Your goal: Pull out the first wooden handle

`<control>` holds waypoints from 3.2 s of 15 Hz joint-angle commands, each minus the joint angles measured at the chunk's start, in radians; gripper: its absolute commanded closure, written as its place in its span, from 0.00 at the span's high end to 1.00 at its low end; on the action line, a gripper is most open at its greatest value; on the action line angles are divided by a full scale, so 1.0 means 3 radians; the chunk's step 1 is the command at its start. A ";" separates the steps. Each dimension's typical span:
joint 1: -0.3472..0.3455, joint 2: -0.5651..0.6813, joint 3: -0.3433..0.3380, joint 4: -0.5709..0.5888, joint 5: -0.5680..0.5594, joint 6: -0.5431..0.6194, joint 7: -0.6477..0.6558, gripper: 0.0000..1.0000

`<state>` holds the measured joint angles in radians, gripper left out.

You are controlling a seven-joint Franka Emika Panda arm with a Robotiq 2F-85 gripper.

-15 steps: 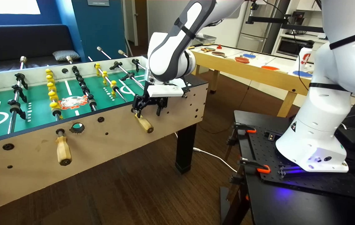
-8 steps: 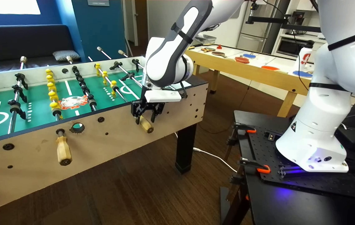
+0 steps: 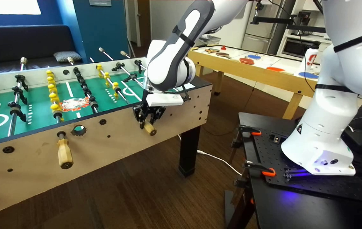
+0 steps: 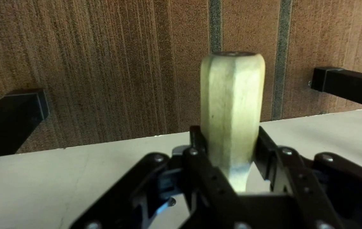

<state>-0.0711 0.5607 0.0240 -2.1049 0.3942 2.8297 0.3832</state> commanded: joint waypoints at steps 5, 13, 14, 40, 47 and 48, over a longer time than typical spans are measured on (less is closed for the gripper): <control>0.0156 -0.0105 0.0062 -0.0219 0.0065 0.0168 0.0018 0.16; 0.0417 -0.0258 0.0124 -0.0647 0.0090 0.0528 0.0221 0.16; 0.0462 -0.0277 0.0132 -0.0704 0.0089 0.0577 0.0255 0.16; 0.1177 -0.0689 0.0183 -0.1325 -0.0028 0.0624 0.0542 0.96; 0.1582 -0.1518 -0.0570 -0.1590 -0.0803 -0.0005 0.1003 1.00; 0.1514 -0.1661 -0.0571 -0.1586 -0.0992 -0.0144 0.1096 1.00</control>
<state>0.3861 0.2367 -0.0993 -2.5305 0.2251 2.9200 0.6303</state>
